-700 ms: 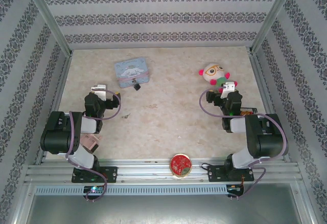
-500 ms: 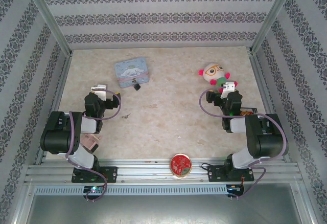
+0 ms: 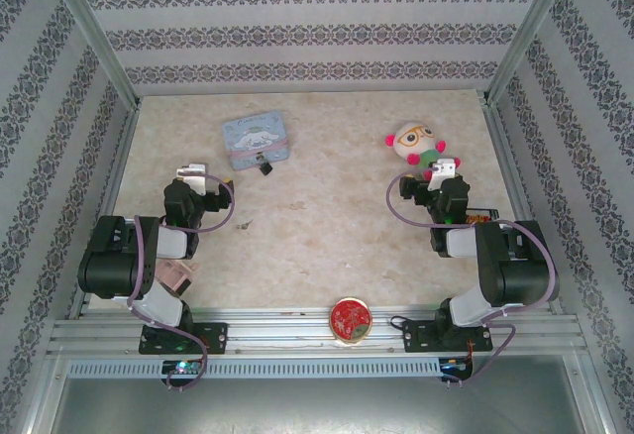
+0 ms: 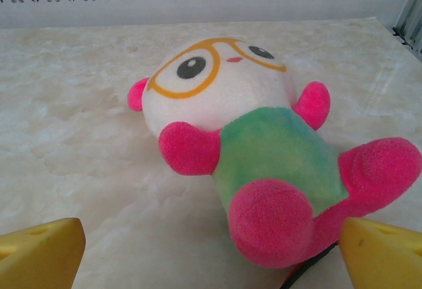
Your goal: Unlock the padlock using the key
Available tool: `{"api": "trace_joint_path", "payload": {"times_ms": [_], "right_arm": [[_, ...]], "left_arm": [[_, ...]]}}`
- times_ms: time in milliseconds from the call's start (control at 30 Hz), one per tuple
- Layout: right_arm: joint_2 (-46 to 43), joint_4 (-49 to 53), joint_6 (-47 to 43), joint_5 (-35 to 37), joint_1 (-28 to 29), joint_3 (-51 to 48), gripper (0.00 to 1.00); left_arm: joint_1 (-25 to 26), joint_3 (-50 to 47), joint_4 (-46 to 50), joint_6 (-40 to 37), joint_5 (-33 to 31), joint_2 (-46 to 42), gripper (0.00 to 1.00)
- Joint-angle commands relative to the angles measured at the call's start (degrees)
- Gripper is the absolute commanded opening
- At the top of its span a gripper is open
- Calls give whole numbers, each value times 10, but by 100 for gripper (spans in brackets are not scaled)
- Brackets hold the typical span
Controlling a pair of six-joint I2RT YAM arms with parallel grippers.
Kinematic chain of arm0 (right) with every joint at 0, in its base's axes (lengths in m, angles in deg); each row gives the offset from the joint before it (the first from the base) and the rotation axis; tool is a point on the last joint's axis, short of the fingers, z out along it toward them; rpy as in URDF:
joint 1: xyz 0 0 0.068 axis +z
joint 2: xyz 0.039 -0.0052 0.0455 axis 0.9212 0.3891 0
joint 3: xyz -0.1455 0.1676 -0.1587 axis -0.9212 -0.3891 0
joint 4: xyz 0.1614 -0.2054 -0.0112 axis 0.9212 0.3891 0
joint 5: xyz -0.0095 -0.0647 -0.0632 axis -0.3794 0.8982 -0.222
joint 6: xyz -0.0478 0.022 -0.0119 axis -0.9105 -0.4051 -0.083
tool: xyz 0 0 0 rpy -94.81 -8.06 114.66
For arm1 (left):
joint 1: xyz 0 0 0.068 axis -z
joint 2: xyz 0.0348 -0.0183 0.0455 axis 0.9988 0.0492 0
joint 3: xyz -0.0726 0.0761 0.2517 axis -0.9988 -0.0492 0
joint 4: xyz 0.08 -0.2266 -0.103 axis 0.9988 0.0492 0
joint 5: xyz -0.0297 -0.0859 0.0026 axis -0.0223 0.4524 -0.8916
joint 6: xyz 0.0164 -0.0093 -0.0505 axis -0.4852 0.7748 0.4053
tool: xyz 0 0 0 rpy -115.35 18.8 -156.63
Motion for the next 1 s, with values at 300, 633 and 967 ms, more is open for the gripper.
{"api": "trace_joint_path", "payload": {"times_ms": [300,633,967], "right_arm": [[-2,-9,1,9,-2,9,98],[-2,-9,0,9,-2,8,98],[-13,0,3,19,-2,9,98]], "left_arm": [[-6,8,6,2,4,0,99],[-6,10,9,3,0,0,99],[-6,10,46,21,-46,-45,99]]}}
